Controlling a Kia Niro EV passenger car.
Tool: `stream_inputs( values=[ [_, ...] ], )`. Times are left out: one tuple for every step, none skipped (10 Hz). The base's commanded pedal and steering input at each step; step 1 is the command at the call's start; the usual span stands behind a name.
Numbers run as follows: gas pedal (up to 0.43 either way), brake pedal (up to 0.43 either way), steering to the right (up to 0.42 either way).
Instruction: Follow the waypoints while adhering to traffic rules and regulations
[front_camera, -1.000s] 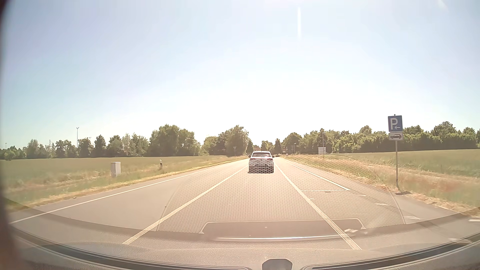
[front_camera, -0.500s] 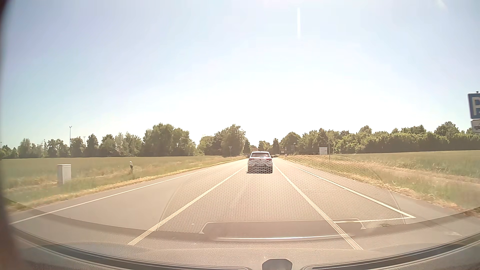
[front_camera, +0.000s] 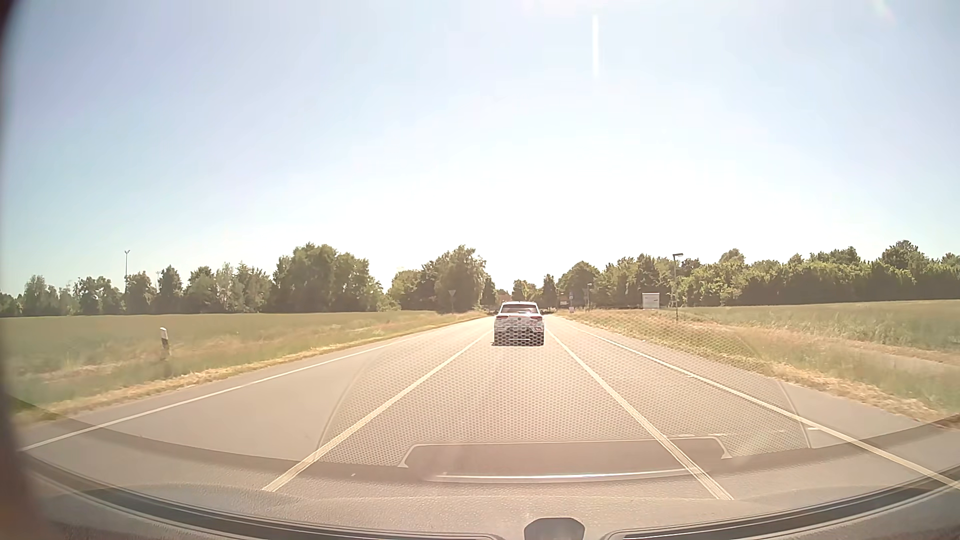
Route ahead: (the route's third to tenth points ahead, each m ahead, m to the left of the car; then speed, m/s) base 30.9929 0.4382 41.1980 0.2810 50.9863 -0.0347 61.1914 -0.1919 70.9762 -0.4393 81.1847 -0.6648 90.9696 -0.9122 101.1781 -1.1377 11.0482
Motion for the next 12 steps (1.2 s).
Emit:
stream_inputs(
  values=[
    [0.098,0.030,0.006],
    [0.087,0.030,0.006],
    [0.087,0.030,0.006],
    [0.079,0.030,0.005],
    [0.079,0.030,0.005],
    [0.067,0.030,0.005],
    [0.059,0.030,0.005],
    [0.059,0.030,0.005],
    [0.047,0.030,0.005],
    [0.047,0.030,0.004],
    [0.047,0.030,0.005],
    [0.039,0.030,0.004]
  ],
)
